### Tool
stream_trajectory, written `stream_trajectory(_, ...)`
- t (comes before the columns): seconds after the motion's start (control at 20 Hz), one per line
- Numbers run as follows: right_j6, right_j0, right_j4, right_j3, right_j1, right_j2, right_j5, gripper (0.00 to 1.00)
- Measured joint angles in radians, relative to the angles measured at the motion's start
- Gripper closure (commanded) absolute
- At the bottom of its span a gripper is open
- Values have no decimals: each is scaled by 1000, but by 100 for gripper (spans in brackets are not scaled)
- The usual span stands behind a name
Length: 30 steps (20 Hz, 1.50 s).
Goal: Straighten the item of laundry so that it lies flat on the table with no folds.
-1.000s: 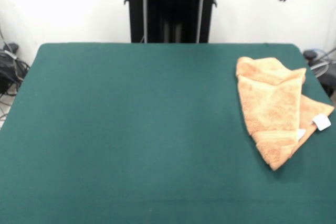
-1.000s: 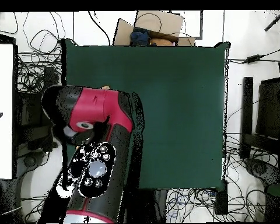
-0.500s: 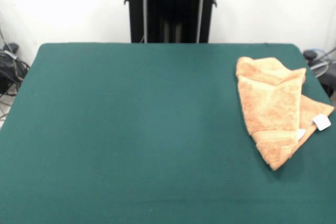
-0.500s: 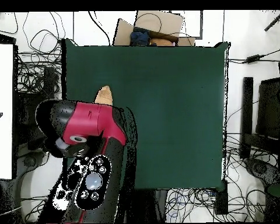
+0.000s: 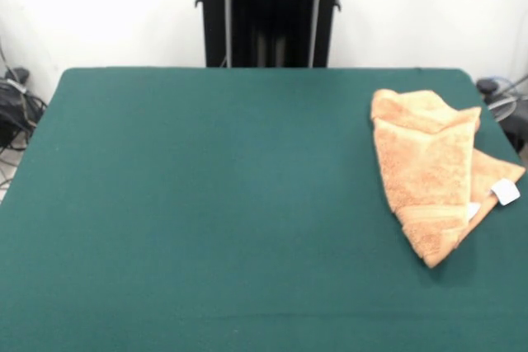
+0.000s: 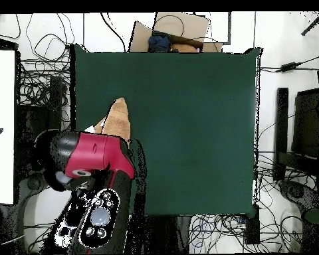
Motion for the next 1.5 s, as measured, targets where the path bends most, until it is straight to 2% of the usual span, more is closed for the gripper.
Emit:
stream_trajectory(0.45, 0, 19, 73, 126, -2, 43, -150, 0)
stream_trajectory(0.7, 0, 24, 112, 190, 14, 72, -294, 0)
stream_trajectory(0.85, 0, 40, 112, 208, 28, 72, -350, 0)
stream_trajectory(1.15, 0, 90, 113, 216, 45, 73, -370, 0)
stream_trajectory(1.35, 0, 121, 123, 216, 79, 73, -385, 0)
stream_trajectory(1.5, 0, 131, 153, 215, 124, 75, -442, 0)
